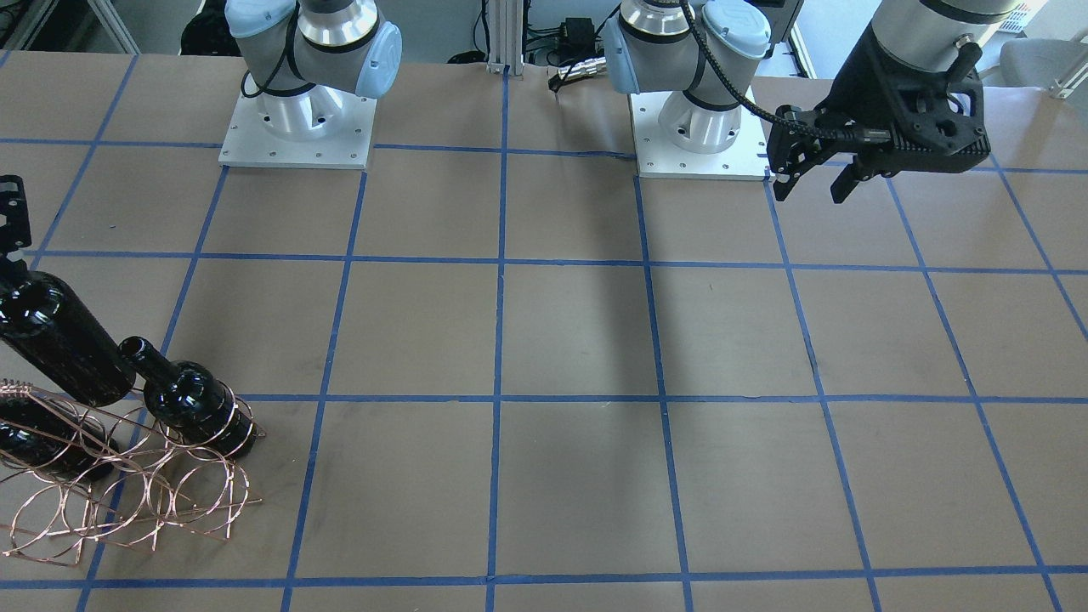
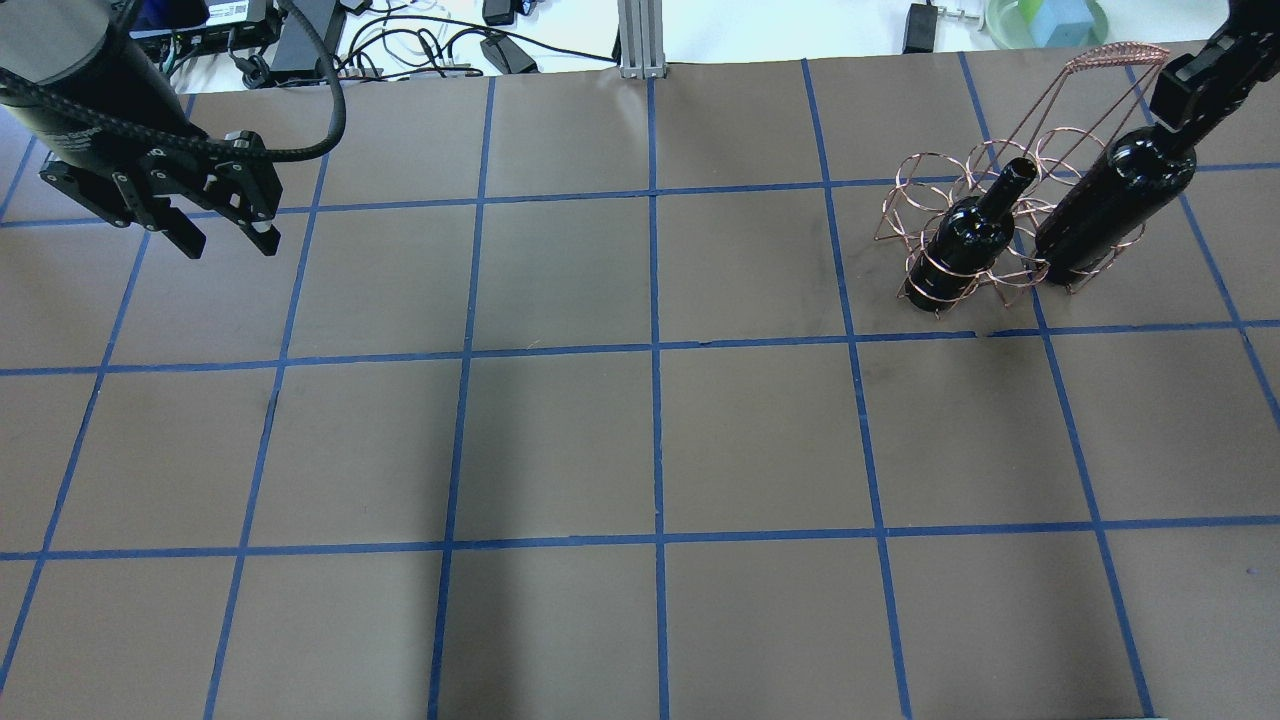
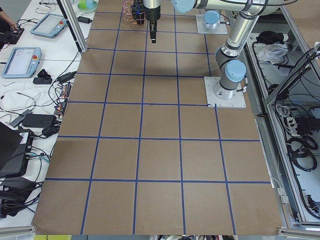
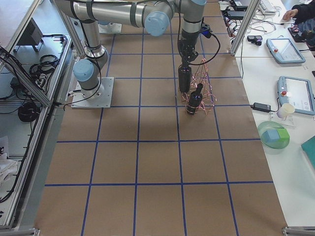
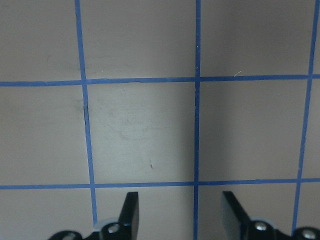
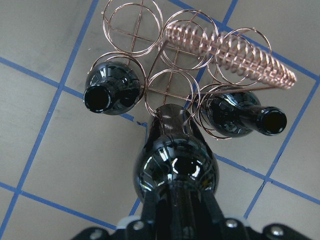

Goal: Place wine into wine basket
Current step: 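Tilt and insert the bottle into the empty rack slot beside the others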

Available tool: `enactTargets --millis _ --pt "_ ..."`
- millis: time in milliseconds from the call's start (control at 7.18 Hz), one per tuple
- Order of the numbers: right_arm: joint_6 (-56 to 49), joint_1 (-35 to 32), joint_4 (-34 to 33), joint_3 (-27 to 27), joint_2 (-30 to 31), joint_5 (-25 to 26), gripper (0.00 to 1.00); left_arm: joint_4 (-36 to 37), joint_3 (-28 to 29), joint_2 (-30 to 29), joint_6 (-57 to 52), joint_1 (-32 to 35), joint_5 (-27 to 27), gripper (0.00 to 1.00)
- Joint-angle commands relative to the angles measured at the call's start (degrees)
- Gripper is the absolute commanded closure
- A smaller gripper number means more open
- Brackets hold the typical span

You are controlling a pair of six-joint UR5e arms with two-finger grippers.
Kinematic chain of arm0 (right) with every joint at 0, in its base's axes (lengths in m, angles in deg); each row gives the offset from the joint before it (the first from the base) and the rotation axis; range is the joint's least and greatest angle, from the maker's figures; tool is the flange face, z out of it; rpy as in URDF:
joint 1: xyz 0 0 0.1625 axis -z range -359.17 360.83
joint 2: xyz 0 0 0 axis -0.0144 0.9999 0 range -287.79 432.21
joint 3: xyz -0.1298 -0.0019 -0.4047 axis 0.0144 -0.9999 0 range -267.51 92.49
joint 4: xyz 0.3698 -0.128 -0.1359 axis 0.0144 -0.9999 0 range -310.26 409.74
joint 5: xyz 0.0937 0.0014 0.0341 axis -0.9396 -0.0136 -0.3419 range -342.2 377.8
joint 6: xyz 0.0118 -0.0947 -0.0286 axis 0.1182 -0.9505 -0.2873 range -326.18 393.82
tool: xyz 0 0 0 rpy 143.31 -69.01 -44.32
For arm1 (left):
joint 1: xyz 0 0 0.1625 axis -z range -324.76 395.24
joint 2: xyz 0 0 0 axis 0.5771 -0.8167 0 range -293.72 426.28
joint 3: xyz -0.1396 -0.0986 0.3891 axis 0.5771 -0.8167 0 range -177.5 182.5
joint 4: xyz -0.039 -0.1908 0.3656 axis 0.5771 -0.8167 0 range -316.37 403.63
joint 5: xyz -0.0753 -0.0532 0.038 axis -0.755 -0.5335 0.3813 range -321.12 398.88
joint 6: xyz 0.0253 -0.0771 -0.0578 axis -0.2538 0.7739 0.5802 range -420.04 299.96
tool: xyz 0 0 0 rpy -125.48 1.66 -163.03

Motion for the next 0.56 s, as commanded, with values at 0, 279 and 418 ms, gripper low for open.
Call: enactTargets --millis 0,279,418 --pt "0.1 -0.2 -2.0 -0.1 -1.0 -0.6 1.00 0.0 -0.2 0.0 0.0 0.0 0.0 0.36" --pt "0.1 -0.2 -2.5 -0.4 -2.6 -0.5 1.00 0.0 -0.3 0.0 0.1 0.0 0.0 0.36" --pt "0.1 -0.8 -2.4 -1.5 -3.5 -0.4 1.00 0.0 -0.3 0.0 0.1 0.0 0.0 0.36"
